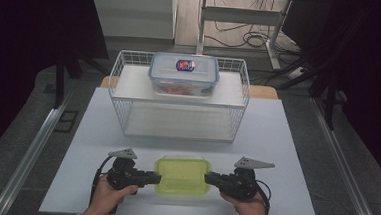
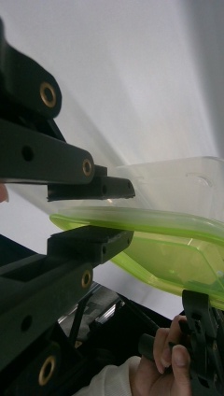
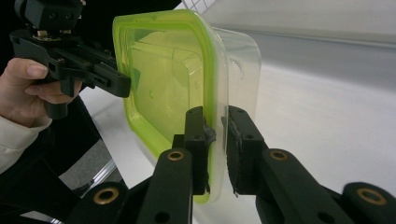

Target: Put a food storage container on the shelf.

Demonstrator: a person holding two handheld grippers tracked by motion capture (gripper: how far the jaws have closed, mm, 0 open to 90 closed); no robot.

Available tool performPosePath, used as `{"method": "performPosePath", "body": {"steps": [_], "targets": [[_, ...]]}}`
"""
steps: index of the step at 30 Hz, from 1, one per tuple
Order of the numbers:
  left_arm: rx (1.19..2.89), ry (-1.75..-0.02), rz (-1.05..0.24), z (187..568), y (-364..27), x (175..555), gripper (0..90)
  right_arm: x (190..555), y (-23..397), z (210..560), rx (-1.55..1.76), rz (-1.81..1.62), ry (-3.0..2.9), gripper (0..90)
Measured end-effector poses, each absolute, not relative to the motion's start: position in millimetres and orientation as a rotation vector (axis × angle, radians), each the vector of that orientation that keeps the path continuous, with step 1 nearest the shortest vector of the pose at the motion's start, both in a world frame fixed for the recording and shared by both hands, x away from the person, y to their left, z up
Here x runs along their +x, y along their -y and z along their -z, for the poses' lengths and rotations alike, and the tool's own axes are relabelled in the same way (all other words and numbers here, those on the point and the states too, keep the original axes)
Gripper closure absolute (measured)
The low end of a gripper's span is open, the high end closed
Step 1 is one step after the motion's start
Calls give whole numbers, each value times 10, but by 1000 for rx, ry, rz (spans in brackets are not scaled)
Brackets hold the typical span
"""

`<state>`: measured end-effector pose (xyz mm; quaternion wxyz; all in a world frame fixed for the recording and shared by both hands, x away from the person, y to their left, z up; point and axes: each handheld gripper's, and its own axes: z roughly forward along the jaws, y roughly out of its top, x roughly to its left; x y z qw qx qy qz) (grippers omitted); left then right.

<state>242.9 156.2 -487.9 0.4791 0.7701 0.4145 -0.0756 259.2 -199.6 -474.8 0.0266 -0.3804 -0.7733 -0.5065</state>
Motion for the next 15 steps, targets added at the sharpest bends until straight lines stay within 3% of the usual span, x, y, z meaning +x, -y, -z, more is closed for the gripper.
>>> {"method": "performPosePath", "body": {"steps": [15], "targets": [[1862, -982, 154, 4702, -1626, 2498, 766, 2657, 1958, 4547, -1131, 1630, 2419, 789]]}}
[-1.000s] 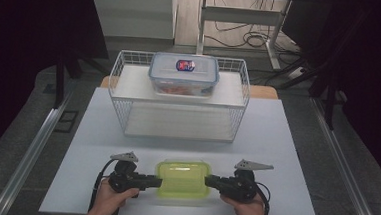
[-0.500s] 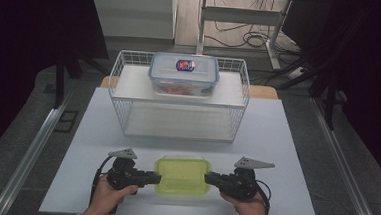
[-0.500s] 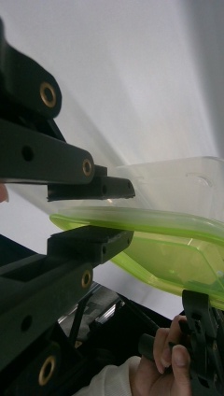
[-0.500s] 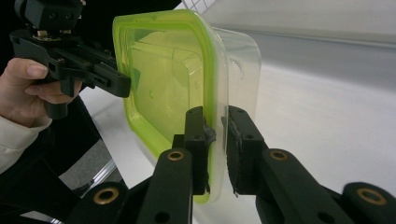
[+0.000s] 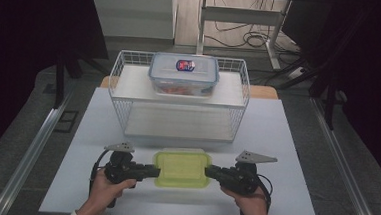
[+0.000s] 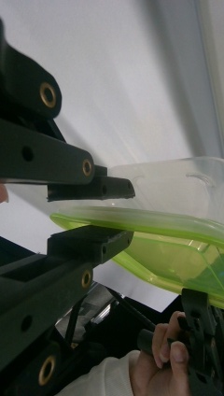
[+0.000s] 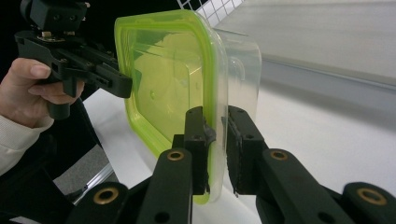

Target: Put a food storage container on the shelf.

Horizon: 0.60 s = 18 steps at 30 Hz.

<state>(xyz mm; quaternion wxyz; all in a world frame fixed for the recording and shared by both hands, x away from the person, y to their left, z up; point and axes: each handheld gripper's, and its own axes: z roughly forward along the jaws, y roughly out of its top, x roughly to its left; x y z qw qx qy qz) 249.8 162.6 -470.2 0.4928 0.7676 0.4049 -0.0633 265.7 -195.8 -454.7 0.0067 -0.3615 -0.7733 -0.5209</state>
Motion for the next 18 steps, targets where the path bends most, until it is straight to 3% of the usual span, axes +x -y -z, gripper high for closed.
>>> {"method": "performPosePath", "body": {"steps": [18], "targets": [[1839, -960, 115, 4405, -1680, 2624, 766, 2761, 1919, 4324, -1123, 1680, 2423, 790]]}}
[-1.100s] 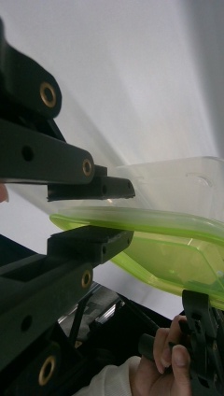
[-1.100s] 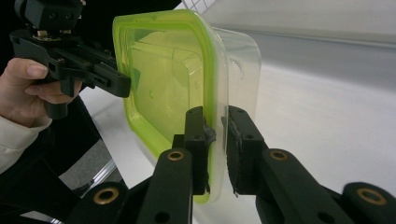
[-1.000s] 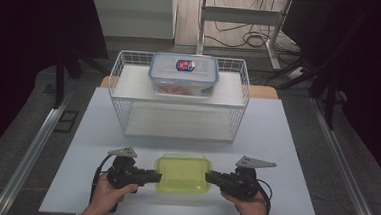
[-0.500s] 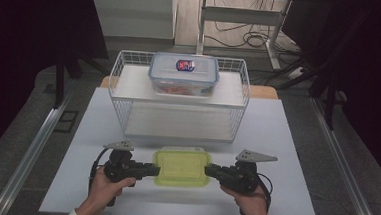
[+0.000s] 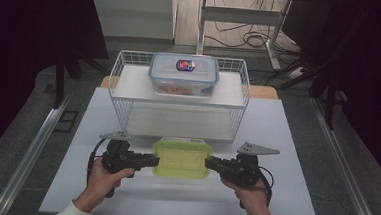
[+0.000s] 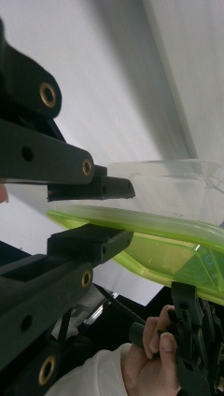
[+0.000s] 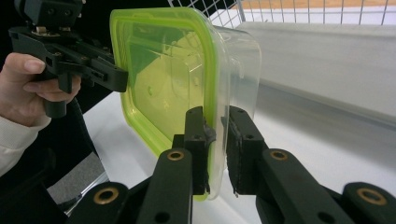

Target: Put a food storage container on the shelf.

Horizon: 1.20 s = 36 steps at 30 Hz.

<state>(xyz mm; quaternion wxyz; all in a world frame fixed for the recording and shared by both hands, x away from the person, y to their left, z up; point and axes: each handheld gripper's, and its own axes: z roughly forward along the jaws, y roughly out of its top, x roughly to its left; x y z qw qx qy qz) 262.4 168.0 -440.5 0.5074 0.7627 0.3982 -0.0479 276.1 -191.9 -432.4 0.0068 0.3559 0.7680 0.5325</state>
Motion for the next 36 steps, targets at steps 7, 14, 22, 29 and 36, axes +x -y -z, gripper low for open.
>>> {"method": "performPosePath", "body": {"steps": [7, 14, 22, 29, 36], "targets": [[1830, -943, 97, 4250, -1711, 2680, 767, 2809, 1903, 4198, 1101, -1691, -2384, 790], [1814, -922, 49, 3966, -1750, 2750, 767, 2873, 1860, 3947, 1057, -1697, -2358, 789], [1807, -890, -7, 3619, -1776, 2843, 767, 3001, 1838, 3644, 1010, -1714, -2341, 789], [1796, -848, -45, 3290, -1785, 2893, 763, 3092, 1846, 3355, 972, -1738, -2326, 790], [1786, -835, -78, 3031, -1787, 3011, 766, 3205, 1836, 3098, 955, -1744, -2299, 790]]}}
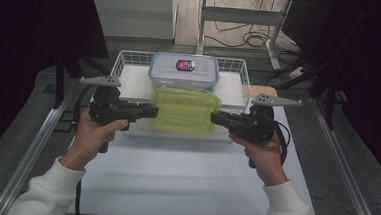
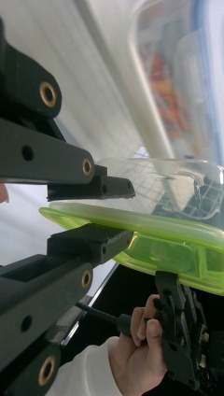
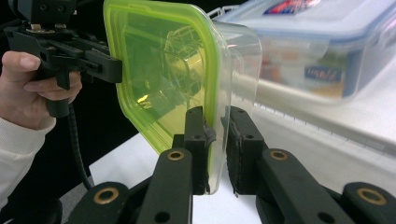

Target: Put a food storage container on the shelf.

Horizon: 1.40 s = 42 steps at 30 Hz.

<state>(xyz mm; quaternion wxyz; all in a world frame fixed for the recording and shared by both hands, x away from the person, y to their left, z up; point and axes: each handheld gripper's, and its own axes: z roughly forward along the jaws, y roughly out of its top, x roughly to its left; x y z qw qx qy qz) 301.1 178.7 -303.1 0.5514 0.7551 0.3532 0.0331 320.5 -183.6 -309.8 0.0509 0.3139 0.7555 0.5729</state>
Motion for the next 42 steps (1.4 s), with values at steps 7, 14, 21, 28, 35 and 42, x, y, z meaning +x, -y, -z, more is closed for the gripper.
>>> {"method": "performPosePath", "body": {"steps": [7, 14, 21, 28, 35, 42], "targets": [[1770, -848, -66, 2930, -1802, 3163, 766, 3366, 1831, 2966, 958, -1758, -2296, 791], [1762, -845, -56, 2850, -1813, 3335, 768, 3539, 1828, 2878, 968, -1769, -2290, 792], [1765, -831, -66, 2739, -1809, 3447, 768, 3637, 1834, 2773, 966, -1768, -2281, 793], [1765, -833, -57, 2675, -1823, 3569, 772, 3726, 1819, 2695, 981, -1774, -2267, 793], [1767, -834, -55, 2641, -1834, 3681, 773, 3832, 1810, 2670, 1004, -1780, -2263, 793], [1754, -849, -33, 2638, -1841, 3803, 774, 3936, 1802, 2635, 1022, -1786, -2260, 793]]}}
